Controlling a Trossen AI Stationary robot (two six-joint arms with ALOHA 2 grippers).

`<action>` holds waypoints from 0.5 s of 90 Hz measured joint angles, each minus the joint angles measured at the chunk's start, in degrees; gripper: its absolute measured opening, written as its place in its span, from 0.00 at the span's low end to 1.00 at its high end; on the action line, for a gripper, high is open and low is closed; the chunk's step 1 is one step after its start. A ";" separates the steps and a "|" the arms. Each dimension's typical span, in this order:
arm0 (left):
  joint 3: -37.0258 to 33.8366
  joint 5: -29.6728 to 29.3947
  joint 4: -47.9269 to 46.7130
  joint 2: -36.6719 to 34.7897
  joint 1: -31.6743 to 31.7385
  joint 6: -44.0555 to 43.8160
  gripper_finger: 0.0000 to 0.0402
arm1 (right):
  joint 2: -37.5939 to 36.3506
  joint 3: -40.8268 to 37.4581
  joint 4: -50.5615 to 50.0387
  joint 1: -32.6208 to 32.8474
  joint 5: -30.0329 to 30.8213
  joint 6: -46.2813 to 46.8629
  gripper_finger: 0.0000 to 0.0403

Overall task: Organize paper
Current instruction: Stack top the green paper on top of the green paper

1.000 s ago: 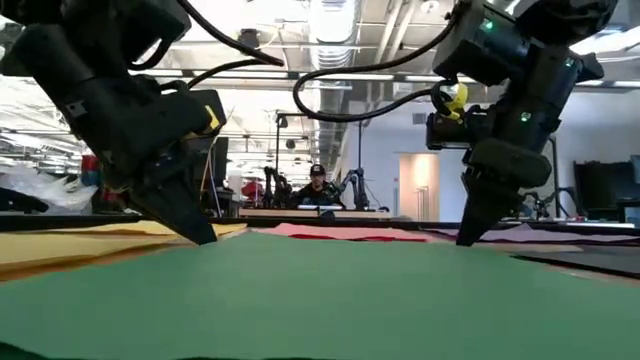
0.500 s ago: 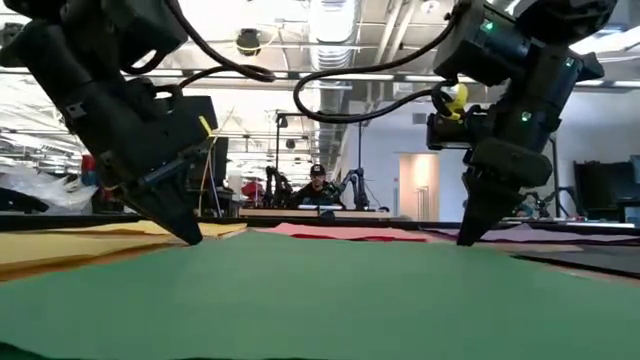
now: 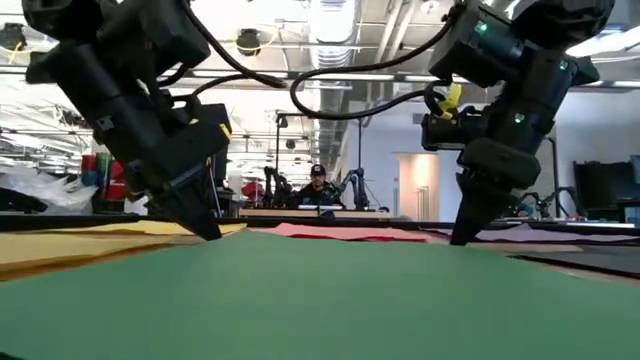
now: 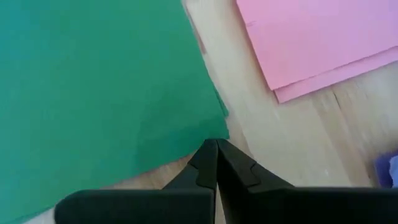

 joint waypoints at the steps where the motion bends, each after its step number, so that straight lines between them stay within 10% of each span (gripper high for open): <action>1: -0.03 -0.02 0.06 0.00 -0.01 0.00 0.00 | 0.00 0.00 0.07 -0.01 -0.01 0.00 0.00; 45: -0.09 -0.03 0.56 0.00 -0.10 1.14 0.00 | -0.48 -0.04 3.61 -0.25 0.19 -2.22 0.00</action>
